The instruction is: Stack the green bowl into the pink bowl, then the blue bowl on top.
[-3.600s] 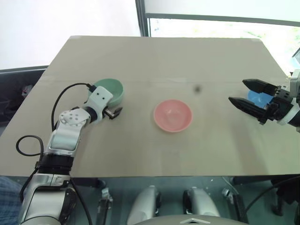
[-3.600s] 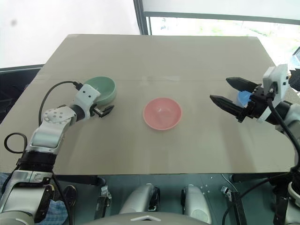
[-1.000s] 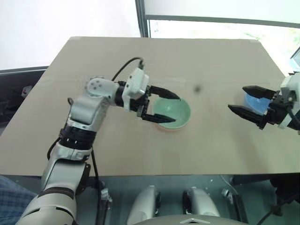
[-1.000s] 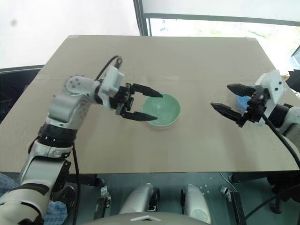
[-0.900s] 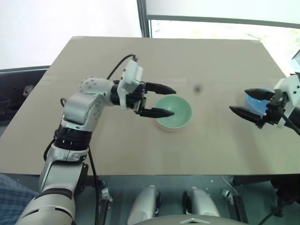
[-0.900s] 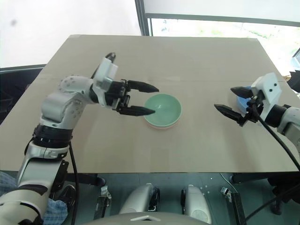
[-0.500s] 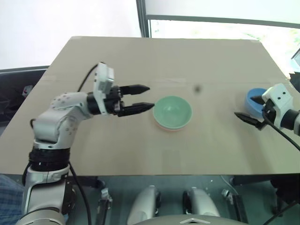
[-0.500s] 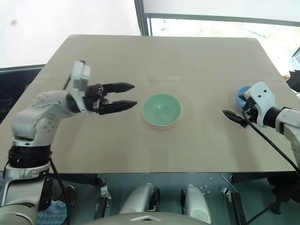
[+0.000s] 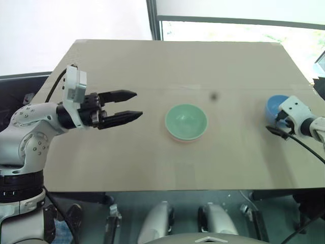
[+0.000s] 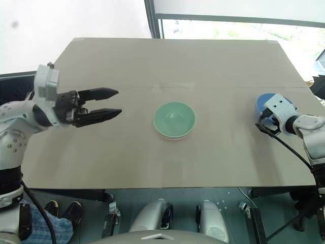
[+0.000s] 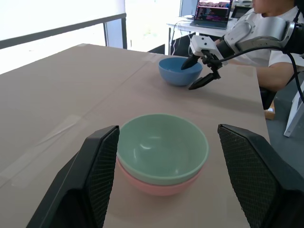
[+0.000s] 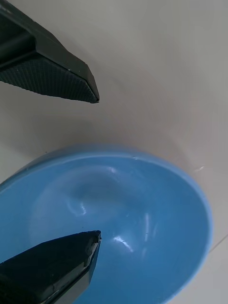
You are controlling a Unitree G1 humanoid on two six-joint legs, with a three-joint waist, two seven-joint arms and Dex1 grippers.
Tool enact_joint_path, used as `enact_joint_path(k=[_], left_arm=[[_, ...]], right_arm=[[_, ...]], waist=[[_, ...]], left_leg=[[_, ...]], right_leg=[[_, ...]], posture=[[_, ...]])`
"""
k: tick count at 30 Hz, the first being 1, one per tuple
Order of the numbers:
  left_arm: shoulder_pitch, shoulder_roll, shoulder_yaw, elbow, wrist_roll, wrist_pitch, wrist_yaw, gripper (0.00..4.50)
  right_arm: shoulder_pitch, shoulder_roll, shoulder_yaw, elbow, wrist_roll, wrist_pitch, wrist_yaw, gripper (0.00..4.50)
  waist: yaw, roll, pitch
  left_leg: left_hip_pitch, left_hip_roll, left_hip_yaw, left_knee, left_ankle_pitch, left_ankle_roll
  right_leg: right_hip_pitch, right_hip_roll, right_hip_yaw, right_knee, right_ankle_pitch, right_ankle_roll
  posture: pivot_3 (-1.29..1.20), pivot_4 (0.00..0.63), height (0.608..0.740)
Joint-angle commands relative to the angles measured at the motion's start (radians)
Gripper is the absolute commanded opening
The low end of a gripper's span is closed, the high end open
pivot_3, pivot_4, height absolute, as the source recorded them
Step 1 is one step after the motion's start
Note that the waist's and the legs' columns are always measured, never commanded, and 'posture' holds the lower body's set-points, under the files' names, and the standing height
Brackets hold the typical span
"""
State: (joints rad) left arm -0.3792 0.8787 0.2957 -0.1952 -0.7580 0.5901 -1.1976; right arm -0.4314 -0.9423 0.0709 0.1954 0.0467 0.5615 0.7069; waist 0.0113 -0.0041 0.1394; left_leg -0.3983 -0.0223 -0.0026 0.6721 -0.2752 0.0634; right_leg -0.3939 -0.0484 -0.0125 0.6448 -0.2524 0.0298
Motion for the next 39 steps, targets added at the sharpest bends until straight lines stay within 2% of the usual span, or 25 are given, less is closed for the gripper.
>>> enact_joint_path(k=[1,4,6,8,10,11,18,22,25,30,37,39], left_arm=[[0.023,0.031,0.046,-0.018,0.009,-0.037,-0.013,3.58],[0.039,0.038,0.052,-0.016,0.01,-0.046,-0.015,3.58],[0.045,0.041,0.056,-0.016,0.004,-0.045,-0.013,3.58],[0.049,0.042,0.07,-0.019,-0.019,-0.028,-0.009,3.58],[0.056,0.046,0.078,-0.018,-0.021,-0.027,-0.009,3.58],[0.058,0.048,0.081,-0.015,-0.021,-0.028,-0.01,3.58],[0.071,0.051,0.085,-0.002,-0.013,-0.036,-0.018,3.58],[0.067,0.054,0.083,0.015,-0.005,-0.045,-0.023,3.58],[0.063,0.052,0.075,0.022,0.001,-0.051,-0.026,3.58],[0.053,0.045,0.057,0.032,0.014,-0.063,-0.031,3.58],[0.017,0.031,0.018,0.061,0.033,-0.085,-0.043,3.58],[0.011,0.029,0.01,0.063,0.034,-0.09,-0.044,3.58]], right_arm=[[-0.046,0.008,-0.006,0.038,-0.039,-0.055,-0.012,3.94],[-0.052,0.019,-0.008,0.045,-0.046,-0.068,0.004,2.8],[-0.052,0.023,-0.009,0.044,-0.049,-0.072,0.012,1.85],[-0.049,0.025,-0.013,0.04,-0.05,-0.073,0.017,1.24],[-0.045,0.024,-0.018,0.037,-0.052,-0.075,0.022,0.3],[-0.043,0.024,-0.02,0.035,-0.052,-0.075,0.023,0.04],[-0.042,0.036,-0.022,-0.019,-0.038,-0.143,0.06,0.04],[-0.071,0.071,-0.021,-0.174,0.018,-0.155,0.115,0.04],[-0.092,0.123,-0.008,-0.387,0.127,-0.151,0.193,0.04],[-0.172,0.176,0.135,-0.656,0.162,-0.02,0.249,0.04],[-0.314,0.326,0.355,-0.771,0.113,0.125,0.207,0.04],[-0.333,0.329,0.38,-0.766,0.092,0.125,0.218,0.76]], waist=[[0.0,0.0,0.0],[0.002,0.0,0.0],[0.002,0.0,0.0],[0.001,0.0,0.0],[0.0,0.0,0.0],[0.0,0.0,0.0],[0.0,0.0,0.0],[-0.006,0.001,0.0],[-0.011,0.001,0.0],[-0.013,0.0,0.0],[-0.01,-0.001,0.0],[-0.01,-0.001,0.0]], left_leg=[[0.0,0.0,0.0,0.0,0.0,0.0],[0.0,0.0,0.0,0.0,0.0,0.0],[0.0,0.0,0.0,0.0,0.0,0.0],[0.0,0.0,0.0,0.0,0.0,0.0],[0.0,0.0,0.0,-0.001,0.0,0.0],[0.0,0.0,0.0,-0.001,0.0,0.0],[0.0,0.0,0.0,-0.001,0.0,0.0],[0.0,0.0,0.0,-0.002,0.0,0.0],[0.0,0.0,0.0,-0.002,0.0,0.0],[0.0,0.0,0.0,-0.003,0.0,0.0],[0.0,-0.002,-0.002,-0.002,0.0,0.0],[0.0,-0.002,-0.002,-0.003,0.0,0.0]], right_leg=[[0.0,0.0,0.0,0.0,0.0,0.0],[0.0,0.0,0.0,0.0,0.0,0.0],[0.0,-0.001,0.0,0.0,0.0,0.0],[0.0,-0.001,0.0,0.0,0.0,0.0],[0.0,-0.001,0.0,0.0,0.0,0.0],[-0.001,-0.001,0.0,0.0,0.0,0.0],[-0.001,-0.001,0.0,0.0,0.0,0.0],[-0.001,-0.001,0.0,0.0,0.0,0.0],[-0.002,-0.001,0.0,0.0,0.0,0.0],[-0.002,-0.001,0.0,0.0,0.0,0.0],[-0.002,-0.003,-0.001,0.0,0.0,0.0],[-0.003,-0.003,-0.001,0.0,0.0,0.0]], posture=[[0.0,0.15,0.74],[0.0,0.15,0.74],[0.0,0.15,0.74],[0.0,0.15,0.74],[0.0,0.15,0.74],[0.0,0.15,0.74],[0.0,0.15,0.74],[0.0,0.15,0.74],[0.0,0.15,0.74],[0.0,0.15,0.74],[0.0,0.15,0.74],[0.0,0.15,0.74]])
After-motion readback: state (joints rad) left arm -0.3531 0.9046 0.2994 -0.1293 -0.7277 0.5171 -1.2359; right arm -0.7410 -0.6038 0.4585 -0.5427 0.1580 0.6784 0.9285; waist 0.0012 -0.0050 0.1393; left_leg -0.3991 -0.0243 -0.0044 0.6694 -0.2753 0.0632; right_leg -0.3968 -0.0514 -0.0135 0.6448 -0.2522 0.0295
